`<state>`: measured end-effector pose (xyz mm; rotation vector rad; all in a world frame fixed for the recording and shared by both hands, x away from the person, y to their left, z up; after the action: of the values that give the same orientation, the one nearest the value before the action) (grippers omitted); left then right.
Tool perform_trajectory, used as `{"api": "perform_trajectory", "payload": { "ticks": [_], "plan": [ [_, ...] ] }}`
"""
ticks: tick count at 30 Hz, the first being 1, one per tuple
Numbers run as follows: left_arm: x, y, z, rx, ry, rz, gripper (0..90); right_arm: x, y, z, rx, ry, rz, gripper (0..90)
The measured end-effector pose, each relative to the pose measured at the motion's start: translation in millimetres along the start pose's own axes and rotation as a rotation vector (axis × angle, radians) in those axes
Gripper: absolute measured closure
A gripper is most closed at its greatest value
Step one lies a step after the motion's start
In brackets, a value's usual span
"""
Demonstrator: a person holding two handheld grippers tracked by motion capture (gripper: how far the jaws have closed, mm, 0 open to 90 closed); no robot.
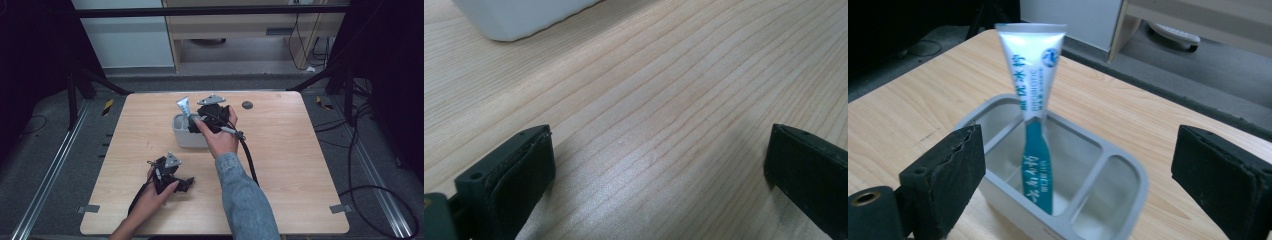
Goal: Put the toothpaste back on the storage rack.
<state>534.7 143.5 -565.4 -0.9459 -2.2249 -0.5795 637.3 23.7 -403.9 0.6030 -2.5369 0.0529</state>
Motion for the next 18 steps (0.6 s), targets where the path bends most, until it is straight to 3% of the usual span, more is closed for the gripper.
{"api": "perform_trajectory", "payload": {
  "ticks": [7,13,18],
  "plan": [
    [0.1,0.0,0.2,-0.001,0.002,0.001,0.0,12.6,-20.3,1.2,0.042,0.011,0.056,7.7],
    [0.1,-0.1,0.1,-0.001,0.001,0.001,0.0,19.5,-30.5,5.4,0.063,0.015,0.055,9.1],
    [0.0,0.0,0.0,0.000,0.000,0.000,0.0,25.4,-42.7,12.2,0.030,0.000,0.042,9.9]
  ]
}}
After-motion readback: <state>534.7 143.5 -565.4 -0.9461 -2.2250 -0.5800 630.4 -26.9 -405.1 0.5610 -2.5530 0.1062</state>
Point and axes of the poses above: each handheld gripper's, and its own axes: x roughly backward along the jaws, z roughly out of its underside, y roughly to its left, the point moved 8 cm from there along -x, roughly forward along the jaws, and after that the axes turned 10 degrees about -x, right-handed, at the moved point
